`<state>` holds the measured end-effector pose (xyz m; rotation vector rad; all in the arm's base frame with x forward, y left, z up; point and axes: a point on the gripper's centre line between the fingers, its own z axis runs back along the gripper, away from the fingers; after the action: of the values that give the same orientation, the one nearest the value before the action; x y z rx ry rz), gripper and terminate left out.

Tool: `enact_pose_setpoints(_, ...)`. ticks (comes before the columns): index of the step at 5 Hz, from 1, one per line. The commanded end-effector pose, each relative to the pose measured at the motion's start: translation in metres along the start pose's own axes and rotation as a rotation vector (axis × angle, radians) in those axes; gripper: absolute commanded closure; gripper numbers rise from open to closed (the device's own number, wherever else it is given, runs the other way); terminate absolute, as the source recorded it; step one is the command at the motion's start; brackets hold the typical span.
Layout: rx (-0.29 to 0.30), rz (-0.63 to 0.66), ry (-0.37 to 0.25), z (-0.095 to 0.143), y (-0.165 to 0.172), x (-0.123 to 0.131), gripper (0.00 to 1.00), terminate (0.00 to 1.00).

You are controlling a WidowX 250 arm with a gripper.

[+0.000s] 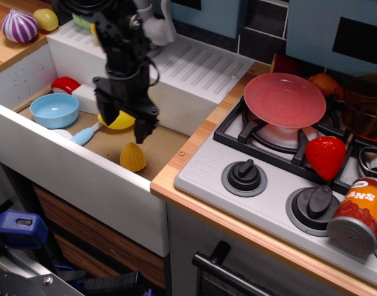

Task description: Put corn on plate

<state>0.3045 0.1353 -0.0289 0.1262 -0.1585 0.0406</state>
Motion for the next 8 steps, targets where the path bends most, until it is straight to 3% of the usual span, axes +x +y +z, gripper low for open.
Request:
enact_pose_setpoints(1,-0.012,0.024,-0.047,-0.006,0.001,-0.005,0.00,0.00)
enact_pose_setpoints(3,-0.059,0.024,-0.067,-0.023,-0.006,-0.012,0.00,0.00)
enact_pose_setpoints(4,-0.081,0.039,-0.039,-0.032,-0.007,-0.005,1.00,0.00)
enact_pose_setpoints(5,-0.054,0.056,-0.043,-0.019,-0.012,-0.006,1.00,0.00)
enact_pose_setpoints(7,0.029,-0.069,-0.098,0.075,-0.052,0.011,1.00,0.00)
enact_pose_setpoints(8,0.022,-0.183,-0.083,0.124,-0.071,0.039,1.00,0.00)
